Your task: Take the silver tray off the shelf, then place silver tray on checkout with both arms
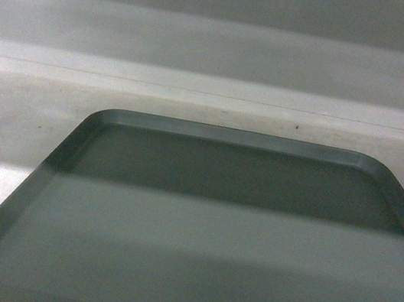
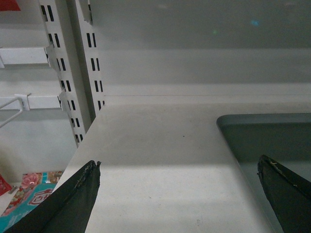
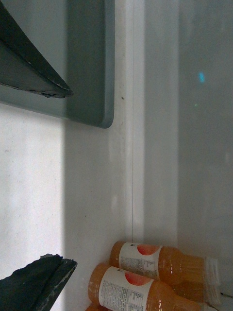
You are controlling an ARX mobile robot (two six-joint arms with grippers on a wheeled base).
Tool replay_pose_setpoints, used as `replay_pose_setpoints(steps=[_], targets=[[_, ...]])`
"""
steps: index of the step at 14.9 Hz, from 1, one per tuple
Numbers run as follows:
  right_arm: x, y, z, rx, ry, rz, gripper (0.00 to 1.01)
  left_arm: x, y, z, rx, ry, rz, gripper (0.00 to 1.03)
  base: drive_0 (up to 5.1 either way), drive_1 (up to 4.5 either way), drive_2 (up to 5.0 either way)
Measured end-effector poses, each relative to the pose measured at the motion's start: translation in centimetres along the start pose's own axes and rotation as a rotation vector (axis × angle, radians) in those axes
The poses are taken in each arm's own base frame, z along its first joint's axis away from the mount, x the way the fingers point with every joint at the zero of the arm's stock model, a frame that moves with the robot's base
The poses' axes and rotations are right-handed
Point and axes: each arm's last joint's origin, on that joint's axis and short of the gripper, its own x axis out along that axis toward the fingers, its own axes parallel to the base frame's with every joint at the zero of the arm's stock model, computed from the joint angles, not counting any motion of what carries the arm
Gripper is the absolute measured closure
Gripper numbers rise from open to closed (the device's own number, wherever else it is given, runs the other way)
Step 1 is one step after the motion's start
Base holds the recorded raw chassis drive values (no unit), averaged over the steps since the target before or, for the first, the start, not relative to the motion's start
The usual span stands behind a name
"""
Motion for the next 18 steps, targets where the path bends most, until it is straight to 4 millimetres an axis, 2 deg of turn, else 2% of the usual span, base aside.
replay_pose_setpoints(steps=[8,9,10,15,18], targets=[[0.0,0.0,0.0,0.000,0.000,0.000,0.03,0.0,0.0,0.0,0.000,0.000,0.000,0.05,0.0,0.00,0.0],[0.0,0.0,-0.2,0.022,0.072,0.003,0.03,0.1,-0.2,0.0,-0.062,0.267,-0.040,0.05,0.0,0.00,0.0],[1.7,0.0,-0.7,0.115,0.226,0.048,0.03,1.6,-0.8,0.2,-0.128,0.380,-0.080,0.05,0.0,0.00,0.0],[5.9,0.1,-0.1,0.136,0.212,0.095,0.03,4.7,-1.9,0.4,-0.131,0.365,-0.145,0.05,0.0,0.00,0.0],[8.7,0.5,0.0,0.139,0.204,0.116,0.03,7.2,-2.7,0.7,-0.127,0.342,-0.177,0.05,0.0,0.00,0.0]])
